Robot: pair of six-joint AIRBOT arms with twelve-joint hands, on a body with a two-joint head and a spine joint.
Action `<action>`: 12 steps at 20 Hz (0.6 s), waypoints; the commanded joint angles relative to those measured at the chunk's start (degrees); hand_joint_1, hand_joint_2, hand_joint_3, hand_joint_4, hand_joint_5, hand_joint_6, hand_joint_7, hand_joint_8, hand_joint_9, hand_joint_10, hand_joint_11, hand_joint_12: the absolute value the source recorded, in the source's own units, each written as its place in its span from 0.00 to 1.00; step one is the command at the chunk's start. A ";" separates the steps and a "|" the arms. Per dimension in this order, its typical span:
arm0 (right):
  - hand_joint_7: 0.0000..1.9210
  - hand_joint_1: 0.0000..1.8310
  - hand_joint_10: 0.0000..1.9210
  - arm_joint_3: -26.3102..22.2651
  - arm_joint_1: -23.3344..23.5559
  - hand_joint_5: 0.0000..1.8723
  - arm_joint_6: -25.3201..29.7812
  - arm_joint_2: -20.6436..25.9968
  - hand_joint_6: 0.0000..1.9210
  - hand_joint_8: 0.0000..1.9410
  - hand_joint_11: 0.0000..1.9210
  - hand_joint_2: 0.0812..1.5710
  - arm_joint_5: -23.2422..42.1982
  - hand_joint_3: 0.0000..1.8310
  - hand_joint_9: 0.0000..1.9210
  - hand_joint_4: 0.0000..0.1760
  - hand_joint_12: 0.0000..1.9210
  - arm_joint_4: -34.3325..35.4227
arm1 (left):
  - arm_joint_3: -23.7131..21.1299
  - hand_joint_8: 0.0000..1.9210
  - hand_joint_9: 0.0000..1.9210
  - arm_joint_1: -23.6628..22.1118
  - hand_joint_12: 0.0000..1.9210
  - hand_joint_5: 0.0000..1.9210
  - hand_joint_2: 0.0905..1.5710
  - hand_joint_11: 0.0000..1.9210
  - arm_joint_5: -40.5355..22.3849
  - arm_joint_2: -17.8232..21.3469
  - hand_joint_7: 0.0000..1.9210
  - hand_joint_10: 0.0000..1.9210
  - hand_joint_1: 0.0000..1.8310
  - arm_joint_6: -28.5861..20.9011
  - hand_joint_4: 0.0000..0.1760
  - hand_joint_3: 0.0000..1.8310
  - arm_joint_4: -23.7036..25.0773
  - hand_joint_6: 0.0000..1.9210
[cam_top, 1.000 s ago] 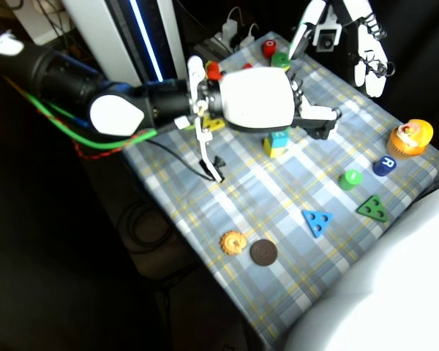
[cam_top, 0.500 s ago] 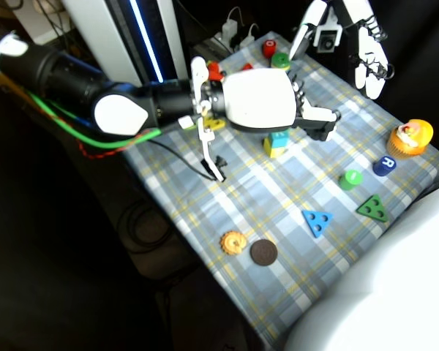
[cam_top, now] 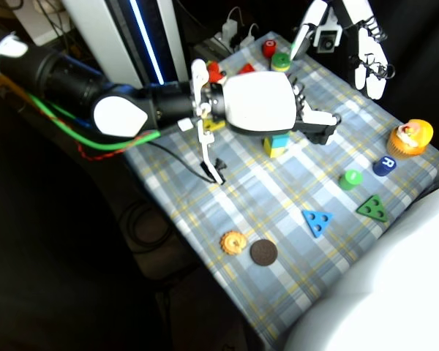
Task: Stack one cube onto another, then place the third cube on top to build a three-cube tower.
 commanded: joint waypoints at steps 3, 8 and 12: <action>0.46 0.64 0.01 0.09 0.90 0.61 0.33 -0.04 0.37 0.00 0.13 0.64 5.52 0.00 0.42 0.00 0.59 1.94 | 0.39 0.00 0.10 -0.96 0.24 0.13 0.54 0.00 -6.61 -0.17 0.11 0.00 0.38 -0.55 1.00 0.00 0.81 0.00; 0.45 0.59 0.01 0.08 0.90 0.53 0.72 -0.03 0.18 0.00 0.12 0.58 5.52 0.00 0.41 0.00 0.62 1.94 | 0.37 0.00 0.11 -0.98 0.28 0.13 0.54 0.00 -6.57 -0.18 0.11 0.00 0.36 -0.55 1.00 0.00 0.82 0.00; 0.42 0.57 0.00 0.06 0.90 0.53 1.05 -0.03 0.01 0.00 0.11 0.56 5.52 0.00 0.38 0.00 0.56 1.94 | 0.36 0.00 0.11 -0.98 0.27 0.13 0.54 0.00 -6.55 -0.19 0.11 0.00 0.39 -0.55 1.00 0.00 0.82 0.00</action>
